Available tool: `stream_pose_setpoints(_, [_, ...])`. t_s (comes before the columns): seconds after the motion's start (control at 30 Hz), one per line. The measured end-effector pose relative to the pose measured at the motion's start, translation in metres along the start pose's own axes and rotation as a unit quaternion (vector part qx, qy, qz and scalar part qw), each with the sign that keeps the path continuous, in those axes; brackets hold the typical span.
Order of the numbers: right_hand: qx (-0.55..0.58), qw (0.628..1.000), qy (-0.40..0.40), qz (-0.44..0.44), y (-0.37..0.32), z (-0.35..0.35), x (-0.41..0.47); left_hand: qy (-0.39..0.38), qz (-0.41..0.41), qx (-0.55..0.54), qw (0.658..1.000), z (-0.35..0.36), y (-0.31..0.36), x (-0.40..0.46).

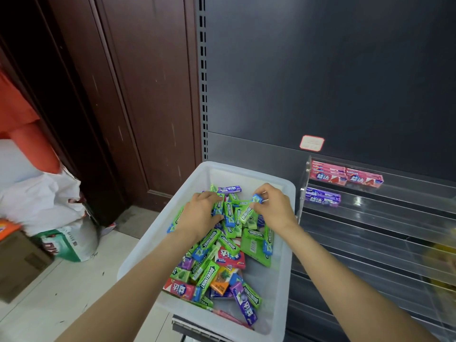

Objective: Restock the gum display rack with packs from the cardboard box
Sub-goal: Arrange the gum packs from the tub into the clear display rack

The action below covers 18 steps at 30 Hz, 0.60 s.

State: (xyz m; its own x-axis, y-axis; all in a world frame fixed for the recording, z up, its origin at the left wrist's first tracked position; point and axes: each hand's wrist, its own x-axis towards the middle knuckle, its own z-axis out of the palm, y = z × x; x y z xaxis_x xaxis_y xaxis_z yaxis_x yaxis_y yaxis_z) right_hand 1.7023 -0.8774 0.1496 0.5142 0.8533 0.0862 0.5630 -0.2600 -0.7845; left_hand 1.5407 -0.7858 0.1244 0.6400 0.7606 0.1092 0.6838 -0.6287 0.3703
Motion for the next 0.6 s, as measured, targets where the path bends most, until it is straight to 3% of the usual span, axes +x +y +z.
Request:
stream_pose_setpoints(0.1, [0.092,0.995,0.033,0.024,0.000,-0.012,0.001,-0.050,-0.005,0.037,0.998,-0.004,0.000,0.014])
stream_pose_setpoints(0.3, [0.169,0.985,0.030,0.036,0.001,-0.021,0.005,-0.180,0.000,0.065,0.982,-0.008,-0.007,0.034])
stream_pose_setpoints(0.5, [0.215,0.976,0.029,0.036,0.002,-0.025,0.000,-0.093,0.010,0.119,0.988,-0.007,0.008,0.029])
stream_pose_setpoints(0.6, [0.275,0.960,0.031,0.048,0.001,-0.031,-0.006,-0.071,0.002,-0.008,0.997,-0.001,0.018,0.025])
